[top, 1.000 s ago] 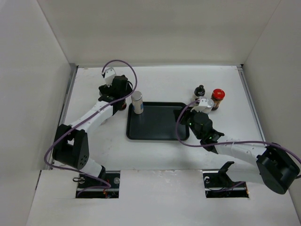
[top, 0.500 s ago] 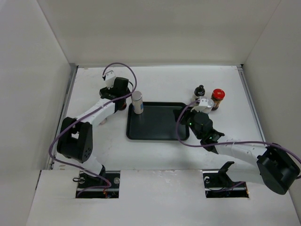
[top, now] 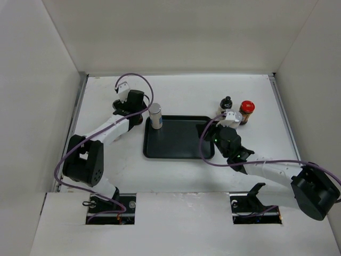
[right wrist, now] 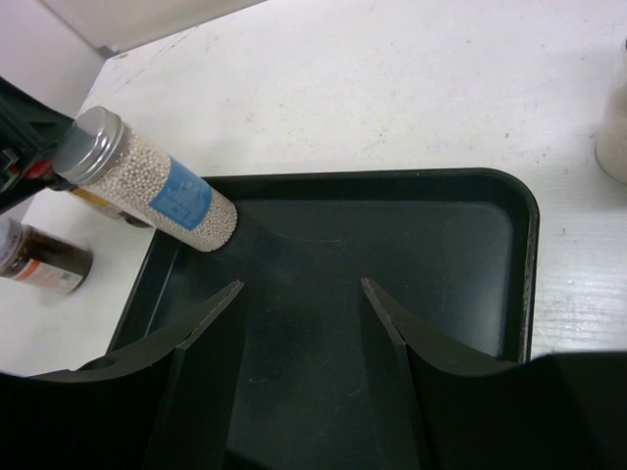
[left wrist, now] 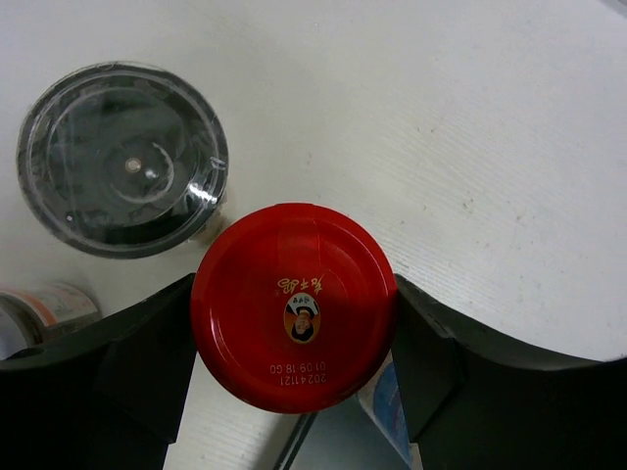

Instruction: Organize the condiment bottles

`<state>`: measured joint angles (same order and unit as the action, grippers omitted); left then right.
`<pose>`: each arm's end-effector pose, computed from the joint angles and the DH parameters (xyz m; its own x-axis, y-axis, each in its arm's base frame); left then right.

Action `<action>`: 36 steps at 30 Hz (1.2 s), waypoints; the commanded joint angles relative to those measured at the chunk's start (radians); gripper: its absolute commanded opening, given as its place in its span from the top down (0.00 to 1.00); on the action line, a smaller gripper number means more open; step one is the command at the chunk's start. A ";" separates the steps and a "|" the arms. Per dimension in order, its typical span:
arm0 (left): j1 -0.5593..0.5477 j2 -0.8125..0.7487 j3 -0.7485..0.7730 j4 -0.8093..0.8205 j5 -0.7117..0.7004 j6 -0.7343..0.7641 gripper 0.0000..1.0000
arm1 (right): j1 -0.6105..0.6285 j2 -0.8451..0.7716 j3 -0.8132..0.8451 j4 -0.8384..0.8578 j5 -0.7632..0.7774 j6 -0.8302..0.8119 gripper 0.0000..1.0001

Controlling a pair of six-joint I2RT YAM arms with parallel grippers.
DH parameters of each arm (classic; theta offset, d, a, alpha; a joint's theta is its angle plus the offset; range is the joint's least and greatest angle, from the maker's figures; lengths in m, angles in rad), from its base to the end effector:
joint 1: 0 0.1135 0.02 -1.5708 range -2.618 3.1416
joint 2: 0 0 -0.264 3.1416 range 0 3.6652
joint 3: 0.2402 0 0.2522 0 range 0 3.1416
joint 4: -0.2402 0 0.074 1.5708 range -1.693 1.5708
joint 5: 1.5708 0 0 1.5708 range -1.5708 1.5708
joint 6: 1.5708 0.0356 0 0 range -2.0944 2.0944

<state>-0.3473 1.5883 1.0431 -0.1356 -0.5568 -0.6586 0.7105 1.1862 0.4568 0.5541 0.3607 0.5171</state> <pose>0.3319 -0.1001 0.2361 -0.4086 -0.4047 -0.8181 -0.4391 0.8730 -0.2125 0.1971 0.1530 0.2210 -0.2864 0.3638 -0.8864 -0.2361 0.8698 0.4333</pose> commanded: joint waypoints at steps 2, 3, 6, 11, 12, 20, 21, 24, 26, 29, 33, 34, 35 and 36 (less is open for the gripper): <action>-0.017 -0.160 -0.040 0.086 -0.008 0.011 0.62 | -0.007 -0.028 0.008 0.050 -0.009 0.008 0.45; -0.023 -0.189 -0.052 0.093 -0.021 0.019 0.63 | -0.007 -0.034 0.008 0.052 -0.005 0.003 0.45; -0.051 -0.255 -0.071 0.087 -0.081 0.045 0.63 | -0.007 -0.037 0.002 0.058 -0.005 0.006 0.45; -0.104 -0.338 -0.117 0.085 -0.124 0.076 0.63 | -0.007 -0.059 -0.001 0.058 0.000 0.000 0.44; -0.112 -0.352 -0.123 0.080 -0.124 0.077 0.63 | -0.007 -0.062 -0.004 0.059 0.001 0.001 0.44; -0.172 -0.499 -0.196 -0.041 -0.167 0.079 0.66 | -0.018 -0.097 -0.018 0.055 0.007 0.006 0.44; -0.184 -0.514 -0.199 -0.065 -0.172 0.077 0.66 | -0.019 -0.102 -0.018 0.050 0.009 0.008 0.44; -0.242 -0.565 -0.222 -0.097 -0.178 0.071 0.67 | -0.021 -0.109 -0.024 0.058 0.011 0.008 0.43; -0.290 -0.577 -0.213 -0.110 -0.173 0.060 0.67 | -0.029 -0.099 -0.026 0.058 0.018 0.009 0.43; -0.409 -0.536 -0.183 -0.078 -0.190 0.045 0.67 | -0.033 -0.092 -0.023 0.053 0.029 0.012 0.43; -0.514 -0.395 -0.126 0.045 -0.201 0.048 0.66 | -0.052 -0.112 -0.044 0.056 0.083 0.017 0.42; -0.523 -0.351 -0.105 0.071 -0.189 0.053 0.66 | -0.062 -0.117 -0.046 0.052 0.084 0.021 0.42; -0.529 -0.308 -0.080 0.094 -0.177 0.054 0.66 | -0.068 -0.122 -0.047 0.046 0.084 0.029 0.42; -0.529 -0.269 -0.060 0.125 -0.164 0.060 0.66 | -0.070 -0.128 -0.049 0.043 0.081 0.034 0.42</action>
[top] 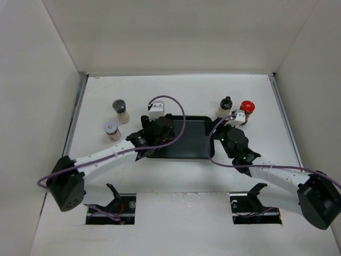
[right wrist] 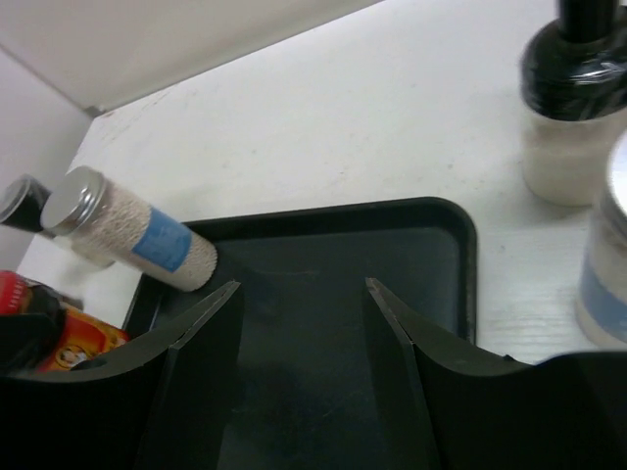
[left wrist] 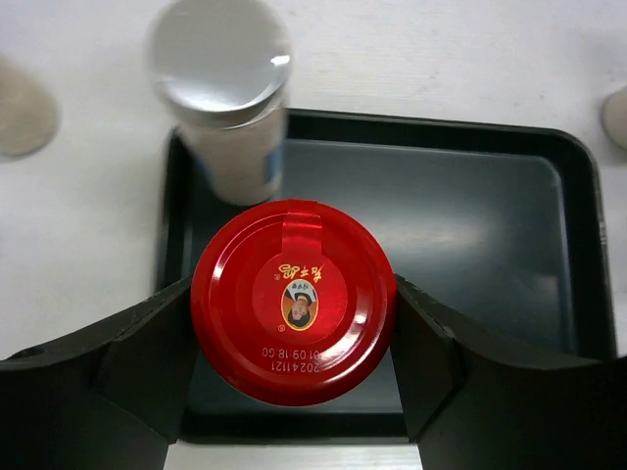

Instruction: Organize the condiment bottles

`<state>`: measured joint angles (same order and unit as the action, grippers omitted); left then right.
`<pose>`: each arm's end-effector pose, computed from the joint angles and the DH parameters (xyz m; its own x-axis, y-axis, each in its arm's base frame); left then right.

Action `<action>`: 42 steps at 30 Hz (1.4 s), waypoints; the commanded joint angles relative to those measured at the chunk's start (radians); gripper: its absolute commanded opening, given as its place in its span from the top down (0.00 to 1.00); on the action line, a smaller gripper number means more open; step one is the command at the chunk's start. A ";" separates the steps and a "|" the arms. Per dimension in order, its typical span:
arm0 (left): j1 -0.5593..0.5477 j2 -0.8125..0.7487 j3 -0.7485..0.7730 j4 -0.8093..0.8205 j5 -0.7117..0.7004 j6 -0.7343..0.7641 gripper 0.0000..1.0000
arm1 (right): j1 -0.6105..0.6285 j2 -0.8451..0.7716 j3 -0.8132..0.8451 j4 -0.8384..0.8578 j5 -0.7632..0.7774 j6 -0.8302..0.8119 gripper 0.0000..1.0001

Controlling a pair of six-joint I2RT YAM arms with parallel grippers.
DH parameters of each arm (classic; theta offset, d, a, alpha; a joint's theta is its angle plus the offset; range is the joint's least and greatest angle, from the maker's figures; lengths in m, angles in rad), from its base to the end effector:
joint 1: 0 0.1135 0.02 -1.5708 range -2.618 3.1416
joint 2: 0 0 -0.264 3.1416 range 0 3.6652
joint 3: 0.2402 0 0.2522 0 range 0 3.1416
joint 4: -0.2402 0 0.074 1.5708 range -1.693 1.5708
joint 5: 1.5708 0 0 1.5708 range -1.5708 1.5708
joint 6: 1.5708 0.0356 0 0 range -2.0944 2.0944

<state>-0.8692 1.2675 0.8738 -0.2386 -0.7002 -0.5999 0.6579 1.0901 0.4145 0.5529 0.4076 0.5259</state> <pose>0.1931 -0.1930 0.2671 -0.4552 -0.1302 -0.8808 -0.0101 0.9899 -0.1411 0.1926 0.1310 0.2282 -0.2093 0.4207 -0.8827 -0.1676 0.8739 0.4563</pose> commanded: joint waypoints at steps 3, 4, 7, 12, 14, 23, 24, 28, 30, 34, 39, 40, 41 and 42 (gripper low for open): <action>0.006 0.160 0.158 0.329 0.007 0.037 0.66 | -0.019 -0.042 -0.011 0.044 0.045 0.025 0.42; 0.015 0.193 0.183 0.349 0.016 0.052 0.66 | -0.025 -0.044 -0.014 0.044 0.045 0.026 0.42; 0.046 0.285 0.249 0.389 0.040 0.092 0.66 | -0.030 -0.045 -0.014 0.044 0.034 0.029 0.42; 0.094 0.380 0.309 0.421 0.054 0.130 0.66 | -0.034 -0.041 -0.014 0.045 0.034 0.031 0.42; 0.101 0.397 0.318 0.418 0.057 0.138 0.66 | -0.031 -0.036 -0.010 0.044 0.033 0.029 0.42; 0.103 0.452 0.327 0.423 0.002 0.189 0.54 | -0.031 -0.026 -0.010 0.044 0.033 0.029 0.41; 0.100 0.454 0.327 0.426 0.004 0.190 0.46 | -0.033 -0.021 -0.008 0.044 0.033 0.029 0.41; 0.091 0.448 0.323 0.433 0.004 0.190 0.31 | -0.028 -0.029 -0.008 0.044 0.034 0.028 0.40; 0.088 0.444 0.323 0.433 0.008 0.190 0.27 | -0.033 -0.038 -0.011 0.044 0.034 0.028 0.40; 0.071 0.428 0.326 0.433 0.005 0.192 0.20 | -0.033 -0.082 -0.028 0.042 0.066 0.031 0.40; 0.060 0.374 0.329 0.438 -0.005 0.210 0.14 | -0.031 -0.090 -0.029 0.042 0.071 0.023 0.49; 0.054 0.354 0.324 0.444 -0.007 0.212 0.13 | -0.031 -0.090 -0.028 0.041 0.071 0.020 0.54; 0.048 0.333 0.314 0.455 -0.012 0.213 0.13 | -0.031 -0.093 -0.026 0.038 0.071 0.017 0.59; 0.043 0.310 0.303 0.470 -0.015 0.219 0.13 | -0.031 -0.102 -0.025 0.032 0.079 0.016 0.65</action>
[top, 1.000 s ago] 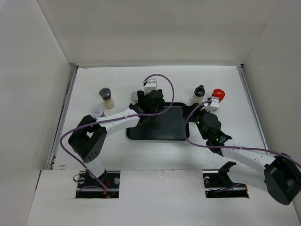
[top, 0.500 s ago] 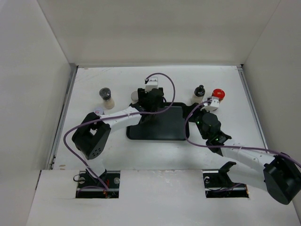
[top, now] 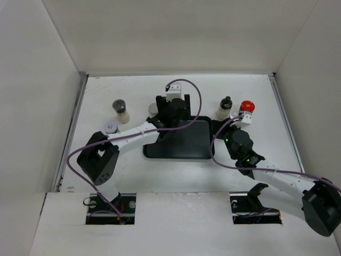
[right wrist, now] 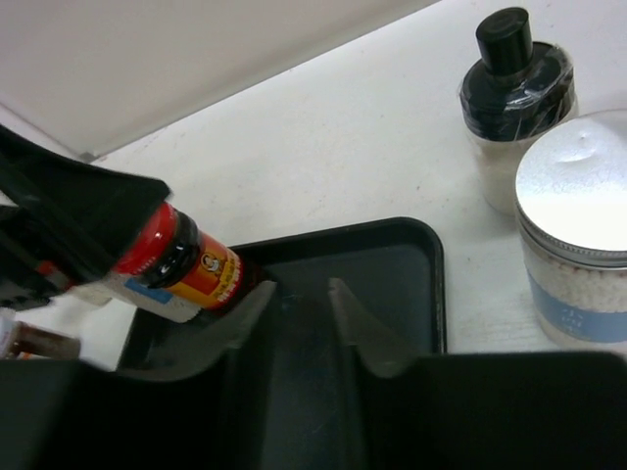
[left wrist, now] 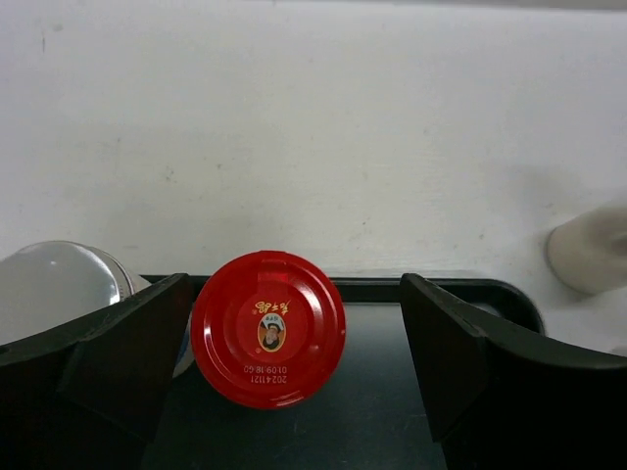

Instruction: Organize the condiment bottles

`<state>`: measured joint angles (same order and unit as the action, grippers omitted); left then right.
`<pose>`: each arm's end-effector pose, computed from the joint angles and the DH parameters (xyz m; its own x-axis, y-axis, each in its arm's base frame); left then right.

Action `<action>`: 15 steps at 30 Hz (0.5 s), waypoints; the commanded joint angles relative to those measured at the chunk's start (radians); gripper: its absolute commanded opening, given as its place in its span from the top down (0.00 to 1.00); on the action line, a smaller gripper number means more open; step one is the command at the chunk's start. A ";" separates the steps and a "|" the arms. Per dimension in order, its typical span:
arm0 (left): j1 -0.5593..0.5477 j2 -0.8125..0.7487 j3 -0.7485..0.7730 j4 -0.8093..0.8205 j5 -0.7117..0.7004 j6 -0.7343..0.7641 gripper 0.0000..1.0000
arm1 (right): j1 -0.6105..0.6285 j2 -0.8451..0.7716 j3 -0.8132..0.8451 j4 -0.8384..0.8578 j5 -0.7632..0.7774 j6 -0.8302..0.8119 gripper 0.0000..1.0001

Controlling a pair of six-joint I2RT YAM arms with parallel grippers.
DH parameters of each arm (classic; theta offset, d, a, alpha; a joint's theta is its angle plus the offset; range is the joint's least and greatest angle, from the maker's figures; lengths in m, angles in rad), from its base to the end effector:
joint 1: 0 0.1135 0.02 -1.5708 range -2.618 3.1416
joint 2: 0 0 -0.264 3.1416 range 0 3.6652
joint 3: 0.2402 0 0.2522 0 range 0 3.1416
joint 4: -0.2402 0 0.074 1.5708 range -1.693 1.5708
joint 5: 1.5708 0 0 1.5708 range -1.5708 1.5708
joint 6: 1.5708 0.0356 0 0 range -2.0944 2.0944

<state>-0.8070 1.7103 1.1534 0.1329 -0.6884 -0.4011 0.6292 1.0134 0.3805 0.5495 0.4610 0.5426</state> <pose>0.2853 -0.2652 0.2546 -0.3234 -0.0983 -0.9412 0.0337 0.9928 -0.1152 0.1863 0.1160 0.2322 -0.1448 0.4666 -0.8725 -0.1096 0.8688 0.4828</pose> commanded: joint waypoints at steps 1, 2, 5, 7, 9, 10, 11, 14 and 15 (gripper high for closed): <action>-0.022 -0.152 0.013 0.115 -0.028 0.028 0.13 | -0.001 -0.033 0.008 0.032 0.028 -0.001 0.70; -0.024 -0.167 0.005 0.125 -0.031 0.039 0.13 | -0.001 -0.036 0.005 0.030 0.033 -0.001 0.72; -0.028 -0.210 -0.023 0.131 -0.052 0.051 0.13 | -0.001 -0.033 0.008 0.027 0.034 -0.003 0.71; -0.037 -0.247 -0.059 0.152 -0.069 0.051 0.16 | -0.001 -0.027 0.012 0.026 0.034 -0.009 0.66; -0.047 -0.287 -0.105 0.191 -0.060 0.054 0.31 | 0.002 -0.026 0.017 0.026 0.042 -0.024 0.64; -0.057 -0.310 -0.135 0.215 -0.048 0.056 0.40 | 0.005 -0.027 0.020 0.024 0.045 -0.033 0.64; -0.071 -0.333 -0.167 0.241 -0.027 0.061 0.49 | 0.008 -0.033 0.021 0.021 0.050 -0.041 0.65; -0.102 -0.393 -0.271 0.330 0.053 0.070 0.64 | 0.013 -0.073 0.028 -0.008 0.080 -0.055 0.71; -0.106 -0.412 -0.309 0.361 0.081 0.071 0.67 | 0.013 -0.091 0.034 -0.032 0.100 -0.059 0.73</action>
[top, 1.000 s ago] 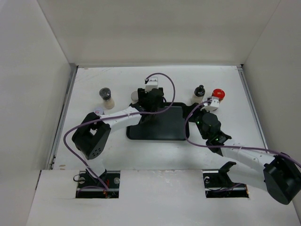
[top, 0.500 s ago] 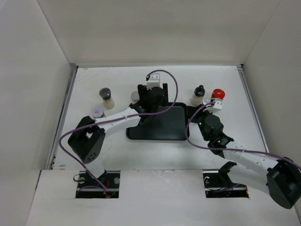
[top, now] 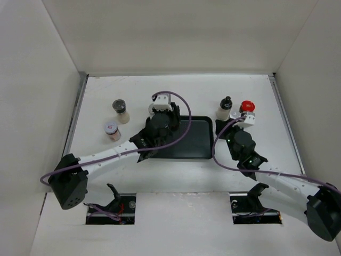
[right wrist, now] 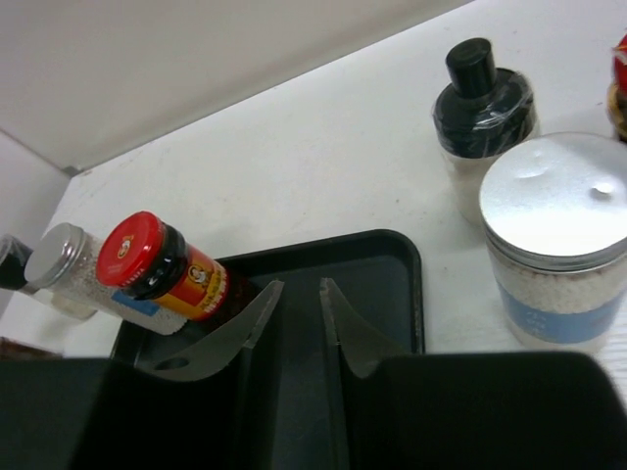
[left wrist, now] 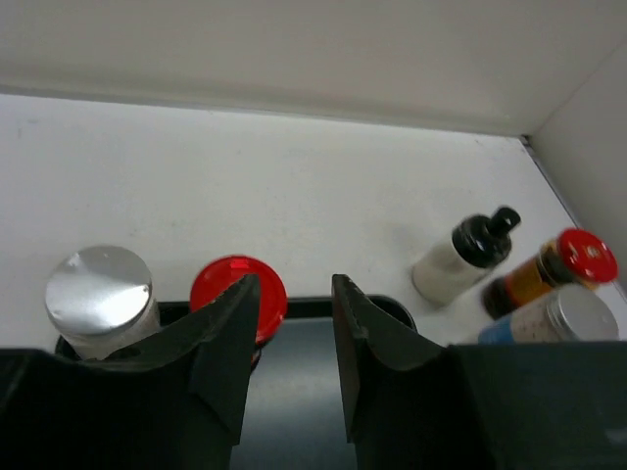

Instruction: Organize the condiment bottles

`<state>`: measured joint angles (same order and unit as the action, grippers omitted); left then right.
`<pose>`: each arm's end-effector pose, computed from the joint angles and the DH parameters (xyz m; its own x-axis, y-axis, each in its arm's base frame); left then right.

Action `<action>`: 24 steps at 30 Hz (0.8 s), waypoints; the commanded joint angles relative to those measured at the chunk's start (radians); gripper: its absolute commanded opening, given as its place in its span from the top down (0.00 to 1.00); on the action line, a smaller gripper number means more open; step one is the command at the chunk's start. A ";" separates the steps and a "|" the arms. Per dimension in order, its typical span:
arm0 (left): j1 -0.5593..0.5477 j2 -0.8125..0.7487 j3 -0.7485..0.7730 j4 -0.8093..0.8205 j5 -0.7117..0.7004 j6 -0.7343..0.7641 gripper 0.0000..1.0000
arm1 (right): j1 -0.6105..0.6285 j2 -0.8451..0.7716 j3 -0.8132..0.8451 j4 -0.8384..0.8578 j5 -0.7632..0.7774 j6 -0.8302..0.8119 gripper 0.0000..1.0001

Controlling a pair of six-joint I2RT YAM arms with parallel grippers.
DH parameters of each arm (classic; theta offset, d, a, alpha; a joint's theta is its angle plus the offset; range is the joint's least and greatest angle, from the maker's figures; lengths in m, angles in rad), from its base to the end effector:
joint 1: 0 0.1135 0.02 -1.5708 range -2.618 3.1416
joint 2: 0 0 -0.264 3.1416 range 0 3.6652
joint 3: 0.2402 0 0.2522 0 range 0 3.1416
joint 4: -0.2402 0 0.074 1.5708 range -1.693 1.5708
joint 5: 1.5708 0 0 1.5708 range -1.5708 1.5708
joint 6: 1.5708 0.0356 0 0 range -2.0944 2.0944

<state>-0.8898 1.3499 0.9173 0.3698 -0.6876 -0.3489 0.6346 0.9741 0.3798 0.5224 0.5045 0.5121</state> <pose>0.2134 -0.2274 0.3165 -0.1061 -0.2887 -0.9515 0.1760 0.9364 -0.3038 0.1818 0.1125 0.2369 -0.1145 0.4484 -0.8865 -0.0856 0.8846 0.4585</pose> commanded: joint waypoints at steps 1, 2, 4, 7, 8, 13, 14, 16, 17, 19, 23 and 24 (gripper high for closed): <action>-0.025 -0.075 -0.118 0.154 0.111 0.019 0.70 | 0.007 -0.070 0.047 -0.046 0.071 -0.035 0.75; -0.025 -0.090 -0.145 0.171 0.129 0.019 0.71 | 0.007 -0.089 0.063 -0.097 0.083 -0.038 0.77; -0.025 -0.132 -0.219 0.211 0.184 0.014 0.73 | -0.009 -0.115 0.097 -0.178 0.106 -0.040 0.77; -0.031 -0.187 -0.331 0.299 0.273 -0.007 0.74 | -0.042 -0.155 0.139 -0.293 0.144 -0.052 0.61; -0.039 -0.199 -0.362 0.325 0.292 -0.024 0.74 | -0.048 -0.169 0.149 -0.330 0.166 -0.047 0.52; -0.083 -0.192 -0.507 0.499 0.319 -0.074 0.72 | -0.117 -0.146 0.186 -0.420 0.233 -0.084 0.25; -0.083 -0.175 -0.529 0.544 0.319 -0.084 0.71 | -0.140 -0.120 0.197 -0.430 0.223 -0.095 0.23; -0.083 -0.144 -0.554 0.612 0.330 -0.085 0.70 | -0.177 -0.066 0.229 -0.467 0.189 -0.104 0.18; -0.080 -0.135 -0.563 0.635 0.339 -0.084 0.69 | -0.189 -0.039 0.246 -0.482 0.172 -0.107 0.16; -0.068 -0.126 -0.589 0.685 0.352 -0.082 0.68 | -0.210 0.003 0.266 -0.496 0.140 -0.110 0.13; -0.044 -0.100 -0.630 0.805 0.376 -0.090 0.67 | -0.244 0.073 0.295 -0.501 0.072 -0.112 0.08; -0.048 -0.097 -0.641 0.823 0.378 -0.094 0.67 | -0.252 0.090 0.298 -0.496 0.062 -0.112 0.07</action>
<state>-0.9436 1.2484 0.2981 1.0035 -0.3470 -0.4210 0.4023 1.0401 0.6186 0.0311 0.6209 0.4164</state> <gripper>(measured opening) 0.326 0.923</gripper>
